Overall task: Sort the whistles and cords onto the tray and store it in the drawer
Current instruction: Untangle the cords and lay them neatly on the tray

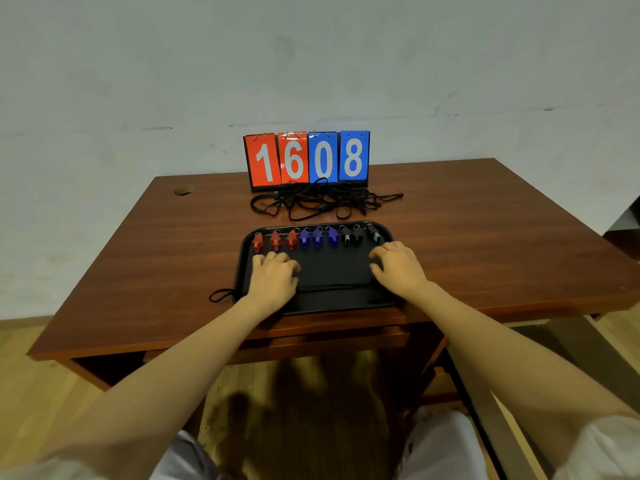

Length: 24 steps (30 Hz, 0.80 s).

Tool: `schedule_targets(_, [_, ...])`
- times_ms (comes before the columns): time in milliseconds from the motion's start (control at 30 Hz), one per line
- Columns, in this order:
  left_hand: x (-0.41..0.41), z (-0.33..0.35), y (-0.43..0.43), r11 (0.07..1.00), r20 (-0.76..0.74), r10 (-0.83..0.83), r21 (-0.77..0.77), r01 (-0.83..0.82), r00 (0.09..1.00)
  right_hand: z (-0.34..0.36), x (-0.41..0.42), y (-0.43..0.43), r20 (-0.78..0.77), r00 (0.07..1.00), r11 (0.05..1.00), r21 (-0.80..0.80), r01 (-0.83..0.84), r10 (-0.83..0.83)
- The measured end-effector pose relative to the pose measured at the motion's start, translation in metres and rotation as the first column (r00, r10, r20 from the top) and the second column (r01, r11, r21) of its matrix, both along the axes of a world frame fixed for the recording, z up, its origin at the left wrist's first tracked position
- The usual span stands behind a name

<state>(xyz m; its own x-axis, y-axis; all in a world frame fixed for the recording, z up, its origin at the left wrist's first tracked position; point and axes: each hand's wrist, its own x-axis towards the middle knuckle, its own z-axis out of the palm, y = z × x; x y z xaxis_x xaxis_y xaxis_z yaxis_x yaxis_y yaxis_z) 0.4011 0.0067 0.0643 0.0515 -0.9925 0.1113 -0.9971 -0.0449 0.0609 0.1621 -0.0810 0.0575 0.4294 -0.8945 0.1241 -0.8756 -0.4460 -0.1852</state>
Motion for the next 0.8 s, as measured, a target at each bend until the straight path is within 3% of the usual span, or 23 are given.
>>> schedule_targets(233, [-0.048,0.009,-0.077,0.991,0.041,-0.134,0.017,0.133,0.99,0.013,0.031,-0.054,-0.026,0.996,0.996,-0.032,0.079,-0.08])
schedule_targets(500, [-0.06,0.001,-0.14,0.985,0.073,-0.167,0.06,0.163,0.983,0.003,0.034,-0.104,-0.165,0.983,0.99,0.127,-0.064,0.085])
schedule_targets(800, [-0.062,-0.01,-0.157,0.975,0.096,-0.209,0.093,0.2,0.973,0.001,0.029,-0.109,-0.111,0.982,0.974,0.183,-0.132,0.154])
